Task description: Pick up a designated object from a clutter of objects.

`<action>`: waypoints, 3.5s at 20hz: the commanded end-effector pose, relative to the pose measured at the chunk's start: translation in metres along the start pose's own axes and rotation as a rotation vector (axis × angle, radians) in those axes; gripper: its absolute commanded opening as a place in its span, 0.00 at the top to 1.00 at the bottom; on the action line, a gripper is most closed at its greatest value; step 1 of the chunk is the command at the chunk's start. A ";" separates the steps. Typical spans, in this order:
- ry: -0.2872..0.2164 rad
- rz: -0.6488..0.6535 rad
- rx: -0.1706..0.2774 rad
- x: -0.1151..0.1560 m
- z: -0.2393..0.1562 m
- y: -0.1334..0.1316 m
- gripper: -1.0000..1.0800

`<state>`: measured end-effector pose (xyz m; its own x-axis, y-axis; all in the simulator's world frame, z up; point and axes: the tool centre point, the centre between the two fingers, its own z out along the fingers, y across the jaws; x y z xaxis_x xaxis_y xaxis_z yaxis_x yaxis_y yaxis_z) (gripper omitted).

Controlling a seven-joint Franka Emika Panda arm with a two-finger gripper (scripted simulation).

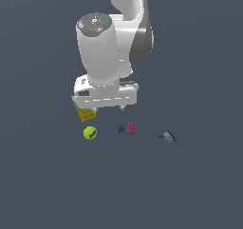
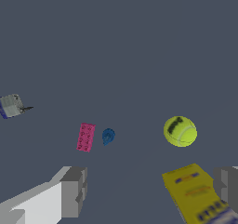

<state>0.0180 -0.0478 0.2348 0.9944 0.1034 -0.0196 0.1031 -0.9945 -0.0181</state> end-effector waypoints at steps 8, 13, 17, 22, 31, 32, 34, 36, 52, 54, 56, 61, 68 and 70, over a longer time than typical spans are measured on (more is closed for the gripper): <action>0.012 -0.126 -0.002 0.002 0.072 0.058 0.04; 0.016 -0.182 -0.009 -0.003 0.104 0.084 0.04; 0.017 -0.215 -0.014 -0.007 0.122 0.099 0.04; 0.017 -0.240 -0.019 -0.012 0.137 0.111 0.04; 0.016 -0.246 -0.020 -0.013 0.144 0.114 0.04; 0.016 -0.246 -0.020 -0.013 0.146 0.114 0.04; 0.017 -0.246 -0.020 -0.013 0.153 0.114 0.04; 0.017 -0.247 -0.020 -0.014 0.162 0.114 0.04; 0.017 -0.249 -0.020 -0.013 0.192 0.115 1.00; 0.017 -0.249 -0.020 -0.013 0.192 0.115 1.00; 0.017 -0.249 -0.020 -0.013 0.192 0.115 1.00; 0.018 -0.248 -0.021 -0.012 0.186 0.115 1.00; 0.018 -0.248 -0.021 -0.007 0.155 0.104 1.00; 0.018 -0.248 -0.021 -0.004 0.141 0.099 1.00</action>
<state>0.0185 -0.1481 0.0805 0.9392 0.3435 -0.0016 0.3435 -0.9392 -0.0006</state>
